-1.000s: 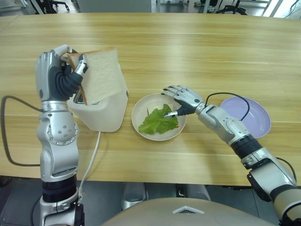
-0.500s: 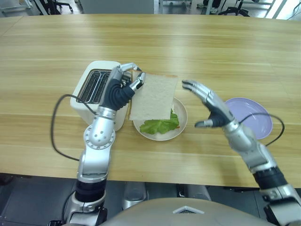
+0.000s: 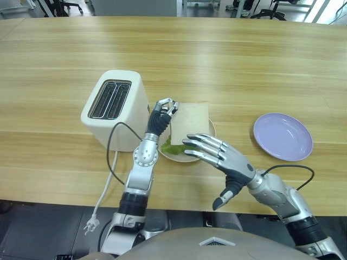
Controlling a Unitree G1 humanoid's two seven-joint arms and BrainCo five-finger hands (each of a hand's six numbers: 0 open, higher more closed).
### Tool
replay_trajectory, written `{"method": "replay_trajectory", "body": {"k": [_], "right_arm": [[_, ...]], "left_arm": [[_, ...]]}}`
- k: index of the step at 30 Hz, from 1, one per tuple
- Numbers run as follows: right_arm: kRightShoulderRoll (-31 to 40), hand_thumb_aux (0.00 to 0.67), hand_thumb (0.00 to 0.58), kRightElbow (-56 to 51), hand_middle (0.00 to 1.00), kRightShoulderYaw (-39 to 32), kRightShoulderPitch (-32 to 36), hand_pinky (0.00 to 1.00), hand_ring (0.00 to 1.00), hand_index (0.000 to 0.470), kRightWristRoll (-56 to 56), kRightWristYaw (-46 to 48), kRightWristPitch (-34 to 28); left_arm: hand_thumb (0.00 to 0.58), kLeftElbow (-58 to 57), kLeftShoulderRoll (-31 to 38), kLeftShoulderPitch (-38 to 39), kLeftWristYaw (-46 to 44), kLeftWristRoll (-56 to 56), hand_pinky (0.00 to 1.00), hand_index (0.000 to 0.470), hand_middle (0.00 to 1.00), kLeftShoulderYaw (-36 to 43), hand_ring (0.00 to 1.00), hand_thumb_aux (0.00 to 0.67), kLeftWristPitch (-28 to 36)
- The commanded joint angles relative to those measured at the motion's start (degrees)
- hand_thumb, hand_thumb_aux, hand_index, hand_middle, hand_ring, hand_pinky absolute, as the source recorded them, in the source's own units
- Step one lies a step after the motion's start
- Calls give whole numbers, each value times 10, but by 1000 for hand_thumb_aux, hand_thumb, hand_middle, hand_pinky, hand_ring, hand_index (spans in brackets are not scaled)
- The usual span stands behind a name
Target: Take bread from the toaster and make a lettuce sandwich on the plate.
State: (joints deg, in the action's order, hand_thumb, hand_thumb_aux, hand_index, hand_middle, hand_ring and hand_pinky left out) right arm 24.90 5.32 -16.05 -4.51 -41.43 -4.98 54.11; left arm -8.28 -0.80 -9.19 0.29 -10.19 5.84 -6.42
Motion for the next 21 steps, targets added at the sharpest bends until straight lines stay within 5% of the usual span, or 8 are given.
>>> {"method": "replay_trajectory", "body": {"k": [1, 10, 21], "right_arm": [[-10, 0, 0, -43, 0, -8, 21, 0, 0, 0, -48, -2, -42], [-37, 0, 0, -134, 0, -37, 107, 0, 0, 0, -153, 24, -228], [-14, 0, 0, -227, 0, -127, 150, 0, 0, 0, -144, 204, -337]], "left_arm": [[580, -72, 3, -22, 10, 3, 1000, 460, 1000, -5, 1000, 670, -8], [580, -192, 32, -54, 38, -31, 1000, 460, 1000, 4, 1000, 670, -14], [580, -188, 63, -49, 59, -61, 1000, 460, 1000, 11, 1000, 670, -5]]}}
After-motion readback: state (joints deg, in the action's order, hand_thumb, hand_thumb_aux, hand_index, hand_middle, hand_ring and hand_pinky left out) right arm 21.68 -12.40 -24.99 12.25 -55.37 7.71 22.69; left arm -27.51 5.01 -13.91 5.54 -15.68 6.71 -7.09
